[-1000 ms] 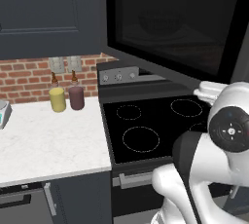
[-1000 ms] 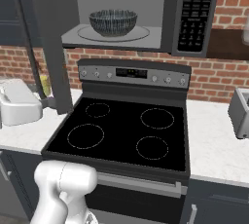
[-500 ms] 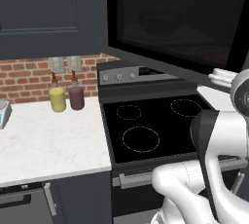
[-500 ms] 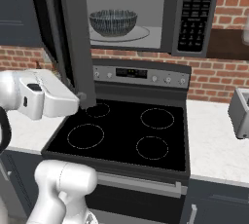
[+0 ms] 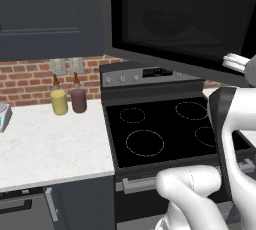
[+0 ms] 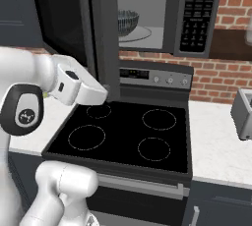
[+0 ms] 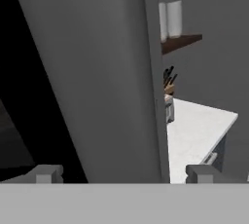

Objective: Open the microwave, place the bowl with waffle inside the microwave, then close the microwave door and turn it on.

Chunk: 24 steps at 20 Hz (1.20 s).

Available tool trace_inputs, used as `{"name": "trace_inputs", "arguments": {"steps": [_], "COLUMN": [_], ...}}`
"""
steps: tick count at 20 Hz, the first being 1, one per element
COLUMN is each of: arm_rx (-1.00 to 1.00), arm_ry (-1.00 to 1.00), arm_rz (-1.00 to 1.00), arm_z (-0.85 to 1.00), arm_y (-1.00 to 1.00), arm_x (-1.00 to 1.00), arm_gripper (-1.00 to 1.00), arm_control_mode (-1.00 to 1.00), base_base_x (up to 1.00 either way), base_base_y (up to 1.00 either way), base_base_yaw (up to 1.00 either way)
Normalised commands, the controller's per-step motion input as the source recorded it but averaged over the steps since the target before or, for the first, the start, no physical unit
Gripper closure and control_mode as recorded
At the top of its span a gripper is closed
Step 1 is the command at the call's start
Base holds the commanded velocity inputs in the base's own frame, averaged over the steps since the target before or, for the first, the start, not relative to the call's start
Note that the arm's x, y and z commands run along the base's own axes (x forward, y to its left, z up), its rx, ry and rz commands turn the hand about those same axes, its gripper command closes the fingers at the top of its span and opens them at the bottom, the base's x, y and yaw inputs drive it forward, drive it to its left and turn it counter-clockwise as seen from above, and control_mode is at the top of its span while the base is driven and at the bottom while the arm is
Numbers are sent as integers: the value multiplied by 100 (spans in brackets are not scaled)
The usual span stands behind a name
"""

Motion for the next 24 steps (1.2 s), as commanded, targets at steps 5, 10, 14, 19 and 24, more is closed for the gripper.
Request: {"name": "trace_inputs", "arguments": {"steps": [5,10,14,19,24], "arm_rx": [5,0,0,0,0], "arm_ry": [0,0,0,0,0], "arm_rz": [8,15,14,15,15], "arm_z": [2,0,0,4,4], "arm_y": [-20,-22,-34,-35,-31], "arm_x": [42,44,53,60,57], "arm_gripper": [-100,-100,-100,-100,-100], "arm_control_mode": [-100,-100,-100,-100,-100], "base_base_x": [0,0,0,0,0], "base_base_y": [0,0,0,0,0], "base_base_yaw": [0,0,0,0,0]}}
